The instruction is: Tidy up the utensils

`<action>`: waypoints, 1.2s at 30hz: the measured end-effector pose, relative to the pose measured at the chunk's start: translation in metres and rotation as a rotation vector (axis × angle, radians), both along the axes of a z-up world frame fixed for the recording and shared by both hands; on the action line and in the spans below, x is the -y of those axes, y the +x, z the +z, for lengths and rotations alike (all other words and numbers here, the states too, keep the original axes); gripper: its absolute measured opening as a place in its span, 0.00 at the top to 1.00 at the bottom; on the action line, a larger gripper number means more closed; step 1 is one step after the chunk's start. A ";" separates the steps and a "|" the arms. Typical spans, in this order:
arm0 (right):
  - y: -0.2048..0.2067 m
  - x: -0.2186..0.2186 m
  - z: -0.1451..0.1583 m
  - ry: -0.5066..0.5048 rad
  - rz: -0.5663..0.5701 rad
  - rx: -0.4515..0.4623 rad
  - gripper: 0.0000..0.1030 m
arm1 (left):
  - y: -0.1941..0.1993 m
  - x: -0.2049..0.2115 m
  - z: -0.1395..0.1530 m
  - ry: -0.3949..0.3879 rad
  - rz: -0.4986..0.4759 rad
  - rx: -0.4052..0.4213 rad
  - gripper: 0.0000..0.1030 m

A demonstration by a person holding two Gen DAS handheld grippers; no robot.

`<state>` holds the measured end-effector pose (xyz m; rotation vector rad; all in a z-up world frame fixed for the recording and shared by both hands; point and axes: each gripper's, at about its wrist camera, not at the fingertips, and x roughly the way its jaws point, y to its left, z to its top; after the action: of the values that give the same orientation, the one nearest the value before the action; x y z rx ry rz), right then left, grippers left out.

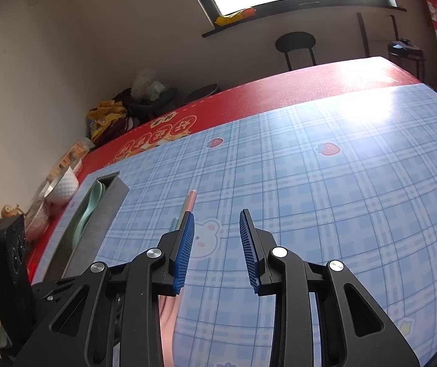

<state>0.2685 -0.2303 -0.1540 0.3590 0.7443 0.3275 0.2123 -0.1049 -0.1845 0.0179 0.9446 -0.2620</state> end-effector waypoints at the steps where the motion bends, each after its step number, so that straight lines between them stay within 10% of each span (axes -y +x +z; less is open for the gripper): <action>1: 0.000 0.000 0.000 0.002 0.001 0.000 0.70 | 0.003 0.001 0.001 0.008 -0.002 0.002 0.88; 36: -0.005 -0.014 -0.002 -0.022 0.033 -0.003 0.70 | -0.034 -0.026 -0.003 0.100 -0.023 0.068 0.87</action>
<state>0.2633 -0.2159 -0.1563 0.3271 0.7568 0.3494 0.1780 -0.0786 -0.1871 0.1287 0.8896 -0.2341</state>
